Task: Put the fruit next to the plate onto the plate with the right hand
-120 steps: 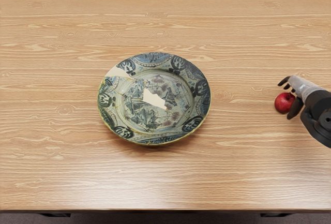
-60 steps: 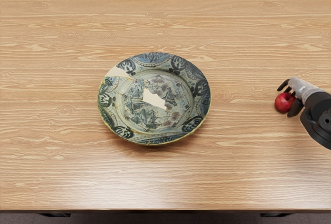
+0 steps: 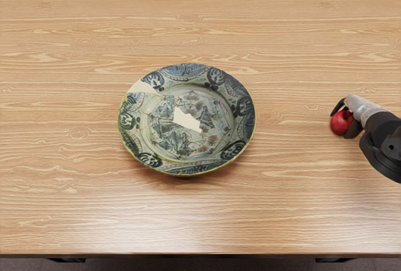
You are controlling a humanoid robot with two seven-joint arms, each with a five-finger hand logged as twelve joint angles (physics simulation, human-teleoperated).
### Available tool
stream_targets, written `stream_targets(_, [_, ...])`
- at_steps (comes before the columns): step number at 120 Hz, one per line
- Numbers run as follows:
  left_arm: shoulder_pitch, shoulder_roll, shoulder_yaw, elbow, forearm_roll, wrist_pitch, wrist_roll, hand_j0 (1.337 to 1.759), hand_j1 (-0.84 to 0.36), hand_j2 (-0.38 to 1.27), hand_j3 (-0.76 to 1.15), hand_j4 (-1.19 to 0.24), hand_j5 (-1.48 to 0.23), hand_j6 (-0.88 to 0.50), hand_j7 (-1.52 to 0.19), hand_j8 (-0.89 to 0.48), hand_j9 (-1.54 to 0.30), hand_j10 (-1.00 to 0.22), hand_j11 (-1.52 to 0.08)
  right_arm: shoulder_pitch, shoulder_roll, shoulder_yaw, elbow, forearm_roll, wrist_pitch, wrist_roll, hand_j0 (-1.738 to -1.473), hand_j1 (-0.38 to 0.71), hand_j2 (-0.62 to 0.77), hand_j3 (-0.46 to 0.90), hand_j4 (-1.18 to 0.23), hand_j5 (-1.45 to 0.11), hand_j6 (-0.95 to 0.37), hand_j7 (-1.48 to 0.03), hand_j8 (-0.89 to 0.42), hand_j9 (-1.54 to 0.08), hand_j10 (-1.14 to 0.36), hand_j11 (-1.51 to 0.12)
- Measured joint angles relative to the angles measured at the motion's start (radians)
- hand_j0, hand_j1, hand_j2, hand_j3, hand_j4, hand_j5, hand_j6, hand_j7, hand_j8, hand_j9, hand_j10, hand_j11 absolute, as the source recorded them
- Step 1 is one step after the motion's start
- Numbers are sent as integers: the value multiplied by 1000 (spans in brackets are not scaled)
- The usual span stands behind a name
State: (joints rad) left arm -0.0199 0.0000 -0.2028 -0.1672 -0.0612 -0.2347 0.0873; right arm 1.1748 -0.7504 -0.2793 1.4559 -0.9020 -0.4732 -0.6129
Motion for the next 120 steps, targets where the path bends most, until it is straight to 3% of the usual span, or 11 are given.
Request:
stream_targets(30, [0, 0, 0, 0, 0, 0, 0, 1658, 349, 0, 0, 0, 0, 0, 0, 0, 0, 0, 0, 8, -6, 3, 9, 3, 2, 2, -1653, 237, 52, 0, -577, -769, -416, -758, -483, -760, -583, -760])
stream_targets(56, [3, 0, 0, 0, 0, 0, 0, 1658, 349, 0, 0, 0, 0, 0, 0, 0, 0, 0, 0, 41, -54, 12, 76, 10, 5, 2, -1654, 239, 56, 0, -577, -779, -413, -761, -478, -765, -581, -765])
stream_targets(96, [7, 0, -4, 0, 0, 0, 0, 1658, 349, 0, 0, 0, 0, 0, 0, 0, 0, 0, 0, 140, -107, 36, 172, 35, 29, 2, -1655, 220, 33, 0, -558, -763, -437, -741, -500, -746, -564, -747])
stream_targets(120, [18, 0, -7, 1, 0, 0, 0, 1658, 349, 0, 0, 0, 0, 0, 0, 0, 0, 0, 0, 221, -84, 49, 223, 88, 49, 2, -1656, 215, 43, 0, -550, -762, -440, -738, -504, -749, -557, -749])
